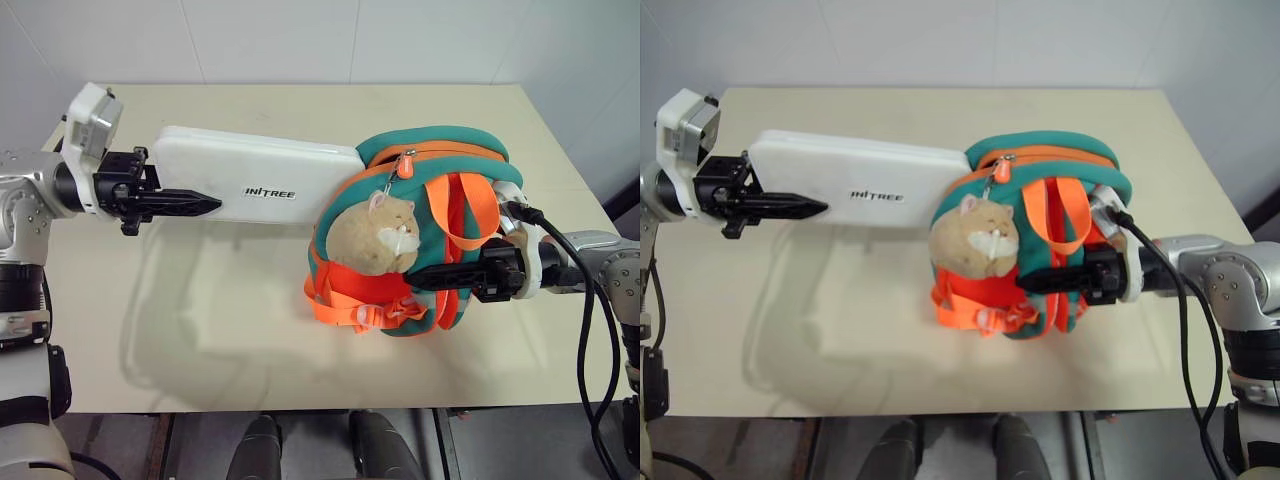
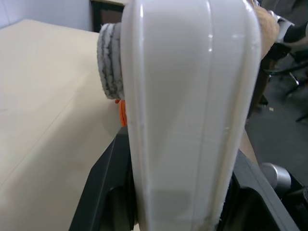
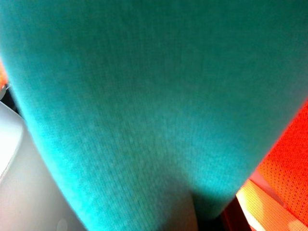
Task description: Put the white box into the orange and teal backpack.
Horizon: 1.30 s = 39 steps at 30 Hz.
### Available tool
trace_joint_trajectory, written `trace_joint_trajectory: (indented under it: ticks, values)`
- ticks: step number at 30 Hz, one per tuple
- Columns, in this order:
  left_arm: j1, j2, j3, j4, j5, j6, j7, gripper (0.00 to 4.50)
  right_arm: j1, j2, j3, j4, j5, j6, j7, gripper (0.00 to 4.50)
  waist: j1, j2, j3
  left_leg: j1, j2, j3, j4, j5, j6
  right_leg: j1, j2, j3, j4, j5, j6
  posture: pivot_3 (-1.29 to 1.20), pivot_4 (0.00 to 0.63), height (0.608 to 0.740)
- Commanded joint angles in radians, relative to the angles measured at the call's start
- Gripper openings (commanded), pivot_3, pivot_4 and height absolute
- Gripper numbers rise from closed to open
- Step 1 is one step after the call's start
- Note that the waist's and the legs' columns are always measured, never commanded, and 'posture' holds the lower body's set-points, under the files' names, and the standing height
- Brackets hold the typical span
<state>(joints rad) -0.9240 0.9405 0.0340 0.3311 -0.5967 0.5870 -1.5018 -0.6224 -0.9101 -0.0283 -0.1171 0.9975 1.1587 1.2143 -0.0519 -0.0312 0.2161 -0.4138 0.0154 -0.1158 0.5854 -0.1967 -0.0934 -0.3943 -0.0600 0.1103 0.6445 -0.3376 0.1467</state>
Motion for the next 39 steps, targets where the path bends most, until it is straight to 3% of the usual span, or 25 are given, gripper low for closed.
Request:
trace_joint_trajectory:
  ticks: [1, 9, 19, 29, 39]
  values:
    - [-0.038, 0.002, -0.024, -0.034, -0.011, 0.014, -0.107, 1.48, 0.001, 0.004, -0.029, -0.029, 0.012, -0.001, -0.001, 0.01, -0.001, 0.000, 0.000, 0.000, 0.000, 0.000, 0.000, 0.000, 0.000, 0.000, 0.000, 0.000, 0.000, 0.000, 0.000, 0.00, 0.150, 0.740]
    - [-0.075, 0.024, -0.141, -0.075, -0.050, -0.010, -0.113, 1.48, -0.001, 0.021, -0.025, -0.027, 0.004, -0.011, -0.008, 0.01, -0.003, 0.000, 0.000, 0.000, 0.000, 0.000, 0.000, 0.000, 0.000, 0.000, 0.001, 0.000, 0.000, 0.000, 0.000, 0.00, 0.150, 0.740]
    - [-0.223, -0.202, -0.222, -0.046, 0.057, -0.054, -0.066, 1.48, -0.008, 0.053, -0.021, -0.023, -0.014, -0.028, -0.021, 0.01, -0.003, 0.000, 0.000, -0.006, 0.000, -0.001, 0.006, -0.001, 0.001, -0.002, 0.001, -0.001, 0.001, 0.000, 0.001, 0.00, 0.150, 0.740]
    - [-0.271, -0.449, -0.304, -0.056, 0.201, -0.060, 0.013, 1.48, 0.002, 0.088, -0.026, -0.034, -0.035, -0.042, -0.042, 0.01, 0.014, 0.000, 0.000, -0.008, -0.001, -0.002, 0.009, -0.001, 0.002, -0.002, 0.000, -0.001, 0.002, 0.001, 0.003, 0.00, 0.150, 0.740]
    - [-0.267, -0.592, -0.341, -0.100, 0.317, -0.034, 0.139, 1.48, 0.027, 0.099, -0.043, -0.047, -0.043, -0.045, -0.054, 0.01, 0.024, 0.000, 0.000, -0.007, -0.001, -0.002, 0.012, -0.001, 0.002, 0.000, 0.001, -0.001, 0.002, 0.002, 0.005, 0.00, 0.150, 0.740]
